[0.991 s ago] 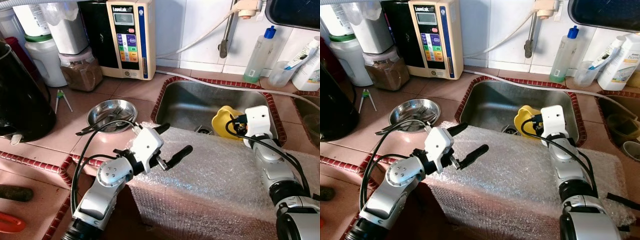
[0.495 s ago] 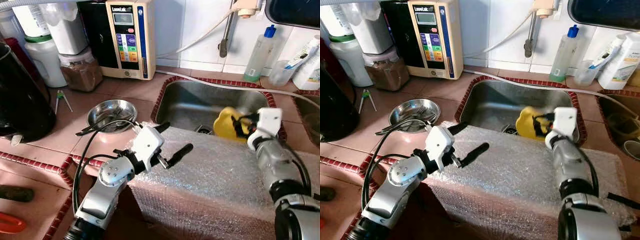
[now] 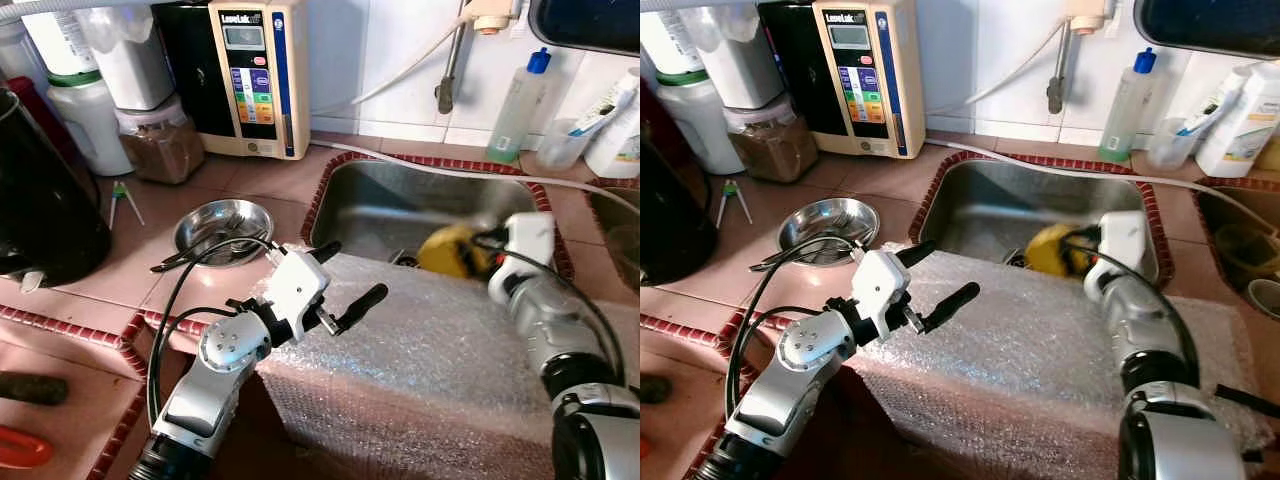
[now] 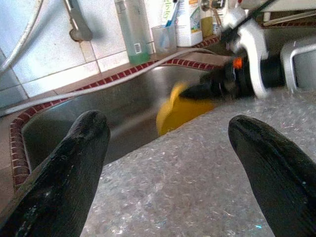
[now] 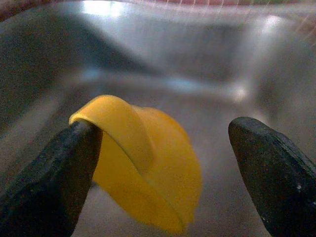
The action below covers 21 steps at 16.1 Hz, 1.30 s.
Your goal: Kitchen organization
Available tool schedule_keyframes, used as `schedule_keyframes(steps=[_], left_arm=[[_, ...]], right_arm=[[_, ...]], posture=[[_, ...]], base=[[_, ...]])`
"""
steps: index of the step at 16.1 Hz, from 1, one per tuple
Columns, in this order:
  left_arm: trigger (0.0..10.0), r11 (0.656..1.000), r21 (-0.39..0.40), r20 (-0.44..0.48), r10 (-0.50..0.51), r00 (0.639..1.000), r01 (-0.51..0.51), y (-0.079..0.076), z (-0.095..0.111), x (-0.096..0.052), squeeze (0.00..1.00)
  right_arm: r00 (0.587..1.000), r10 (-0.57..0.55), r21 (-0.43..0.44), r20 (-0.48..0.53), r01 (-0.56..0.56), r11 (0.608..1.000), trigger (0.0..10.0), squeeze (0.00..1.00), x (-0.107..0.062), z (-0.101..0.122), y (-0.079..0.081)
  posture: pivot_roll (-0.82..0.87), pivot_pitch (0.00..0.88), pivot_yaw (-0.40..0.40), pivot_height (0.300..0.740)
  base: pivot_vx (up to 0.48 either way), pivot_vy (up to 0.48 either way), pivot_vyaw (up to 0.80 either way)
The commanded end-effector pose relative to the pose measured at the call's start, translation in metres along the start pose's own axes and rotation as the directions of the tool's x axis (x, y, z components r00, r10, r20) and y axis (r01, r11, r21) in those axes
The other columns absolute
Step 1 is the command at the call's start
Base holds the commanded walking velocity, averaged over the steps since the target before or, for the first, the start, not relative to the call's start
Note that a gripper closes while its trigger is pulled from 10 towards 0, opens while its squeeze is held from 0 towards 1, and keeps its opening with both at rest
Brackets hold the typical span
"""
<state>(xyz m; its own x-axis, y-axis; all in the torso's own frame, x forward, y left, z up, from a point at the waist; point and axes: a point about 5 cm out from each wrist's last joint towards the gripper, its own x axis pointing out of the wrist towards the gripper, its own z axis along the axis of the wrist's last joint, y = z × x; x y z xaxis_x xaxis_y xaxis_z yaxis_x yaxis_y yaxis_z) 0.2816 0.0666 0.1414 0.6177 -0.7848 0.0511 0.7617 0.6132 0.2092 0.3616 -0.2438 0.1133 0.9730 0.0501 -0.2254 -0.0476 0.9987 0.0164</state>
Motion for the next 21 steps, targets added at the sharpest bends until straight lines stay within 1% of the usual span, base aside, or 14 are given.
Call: schedule_keyframes(steps=[1,2,4,6,7,10,11,12,13,14,16,17,19,21], left_arm=[[10.0,1.0,0.023,-0.012,0.005,1.0,-0.005,0.001,-0.001,0.001,1.0],[10.0,1.0,0.027,-0.013,0.006,1.0,-0.006,0.002,-0.001,0.001,1.0],[10.0,0.999,0.033,-0.018,0.017,1.0,-0.016,0.003,-0.001,0.0,1.0],[10.0,0.997,0.042,-0.01,0.059,0.998,-0.058,0.006,-0.001,0.0,1.0],[10.0,0.996,0.043,0.0,0.082,0.997,-0.082,0.008,0.001,0.0,1.0],[10.0,0.965,0.031,0.048,0.259,0.965,-0.26,0.032,0.008,0.0,1.0],[10.0,0.953,0.014,0.041,0.301,0.953,-0.302,0.038,0.008,0.001,1.0],[10.0,0.947,-0.002,0.036,0.322,0.946,-0.322,0.041,0.008,0.002,1.0],[10.0,0.946,-0.006,0.037,0.325,0.945,-0.325,0.041,0.008,0.002,1.0],[10.0,0.949,-0.005,0.042,0.316,0.948,-0.316,0.04,0.009,0.004,1.0],[10.0,0.946,-0.006,0.043,0.323,0.945,-0.323,0.04,0.008,0.004,1.0],[10.0,0.945,-0.008,0.04,0.326,0.945,-0.326,0.039,0.007,0.004,1.0],[10.0,0.946,-0.011,0.038,0.324,0.945,-0.324,0.039,0.006,0.003,1.0],[10.0,0.952,-0.01,0.035,0.307,0.951,-0.307,0.038,0.005,0.004,1.0]], right_arm=[[0.999,-0.044,0.002,-0.02,0.044,0.999,10.0,1.0,0.0,-0.003,-0.004],[1.0,-0.026,0.045,-0.005,0.027,0.999,10.0,1.0,0.0,-0.002,-0.002],[0.998,-0.055,-0.387,0.021,0.059,0.92,10.0,1.0,-0.004,0.002,-0.007],[0.999,-0.02,-0.143,0.038,0.026,0.989,10.0,1.0,-0.006,0.002,-0.009],[0.997,-0.001,-0.148,0.071,0.012,0.989,10.0,1.0,-0.007,0.005,-0.007],[0.988,0.07,-0.262,0.138,-0.032,0.965,10.0,1.0,-0.014,0.004,0.008],[0.989,-0.04,-0.468,0.145,0.104,0.877,10.0,1.0,-0.016,0.004,-0.001],[0.99,-0.015,-0.49,0.14,0.083,0.868,10.0,1.0,-0.018,0.001,0.003],[0.991,0.004,-0.414,0.13,0.051,0.909,10.0,1.0,-0.018,-0.001,0.006],[0.991,-0.069,-0.017,0.113,0.071,0.997,10.0,1.0,-0.016,-0.005,-0.003],[0.973,-0.078,0.112,0.216,0.054,0.992,10.0,1.0,-0.02,0.01,-0.006],[0.952,-0.128,-0.043,0.276,0.146,0.988,10.0,1.0,-0.024,0.021,-0.012],[0.94,-0.073,0.007,0.333,0.075,0.997,10.0,1.0,-0.024,0.031,-0.004],[0.952,-0.05,-0.127,0.302,0.093,0.988,10.0,1.0,-0.023,0.031,0.002]], posture=[[0.09,0.037,0.074,0.74],[0.09,0.037,0.074,0.74],[0.1,0.037,0.073,0.74],[0.1,0.04,0.073,0.74],[0.1,0.042,0.073,0.74],[0.09,0.04,0.074,0.74],[0.09,0.04,0.075,0.74],[0.08,0.038,0.079,0.74],[0.08,0.038,0.079,0.74],[0.08,0.041,0.077,0.74],[0.08,0.038,0.079,0.74],[0.08,0.038,0.077,0.74],[0.08,0.036,0.079,0.74],[0.08,0.032,0.082,0.74]], base=[[0.0,0.0,0.0],[0.0,0.0,0.0],[0.0,0.0,0.0],[0.0,0.0,0.0],[0.0,0.0,0.0],[0.0,0.0,0.0],[0.0,0.0,0.0],[0.0,0.0,0.0],[0.0,0.0,0.0],[0.0,0.0,0.0],[0.0,0.0,0.0],[0.0,0.0,0.0],[0.0,0.0,0.0],[0.0,0.0,0.0]])
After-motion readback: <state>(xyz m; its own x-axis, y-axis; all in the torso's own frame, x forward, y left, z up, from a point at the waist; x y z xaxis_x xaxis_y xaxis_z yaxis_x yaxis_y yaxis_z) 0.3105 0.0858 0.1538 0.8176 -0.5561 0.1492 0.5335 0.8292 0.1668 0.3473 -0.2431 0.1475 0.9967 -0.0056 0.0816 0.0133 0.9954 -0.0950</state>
